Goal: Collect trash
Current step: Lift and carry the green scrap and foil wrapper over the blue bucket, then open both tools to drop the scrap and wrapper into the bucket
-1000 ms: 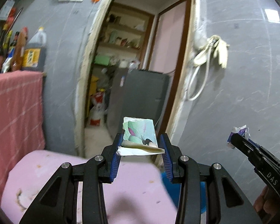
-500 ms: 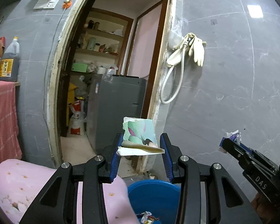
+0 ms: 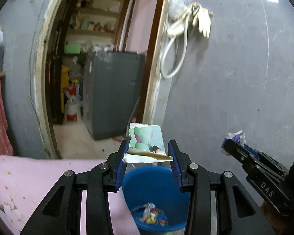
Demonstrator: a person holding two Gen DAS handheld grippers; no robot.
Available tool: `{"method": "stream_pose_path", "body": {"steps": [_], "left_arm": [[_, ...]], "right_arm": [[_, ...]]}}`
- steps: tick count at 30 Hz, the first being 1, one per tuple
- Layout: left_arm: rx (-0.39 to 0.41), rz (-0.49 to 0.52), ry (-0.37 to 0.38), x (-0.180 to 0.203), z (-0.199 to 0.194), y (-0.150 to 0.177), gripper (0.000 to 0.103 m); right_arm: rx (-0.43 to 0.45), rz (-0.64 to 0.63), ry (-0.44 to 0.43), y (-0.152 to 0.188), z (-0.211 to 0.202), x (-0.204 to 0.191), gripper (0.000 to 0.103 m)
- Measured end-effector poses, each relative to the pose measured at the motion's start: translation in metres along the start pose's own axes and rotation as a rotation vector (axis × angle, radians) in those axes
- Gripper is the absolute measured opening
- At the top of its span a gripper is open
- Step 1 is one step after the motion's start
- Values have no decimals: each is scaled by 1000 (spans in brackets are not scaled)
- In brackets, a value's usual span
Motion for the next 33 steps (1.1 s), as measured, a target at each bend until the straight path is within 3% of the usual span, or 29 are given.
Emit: {"method": "stream_pose_path", "body": {"steps": [8, 17, 25, 33], "left_arm": [[-160, -32, 13, 1, 36, 19, 35], [-266, -92, 26, -5, 65, 34, 36], [-277, -111, 26, -7, 73, 33, 42], [-235, -136, 4, -13, 66, 28, 46]], "right_arm": [[-115, 60, -5, 19, 25, 15, 19], [-185, 98, -3, 33, 43, 26, 22], [-203, 111, -3, 35, 50, 33, 30], [-202, 117, -9, 33, 52, 31, 40]]}}
Point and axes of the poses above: each gripper's, at about its wrist camera, not at the fingertips, and z roughly the way its jaws point, x to its right, y to its underside, the point moved 1 cm from there along z, roughly the way its jaws point, and after that the axes turned 2 degrees about -z, right-handed, at the moved point
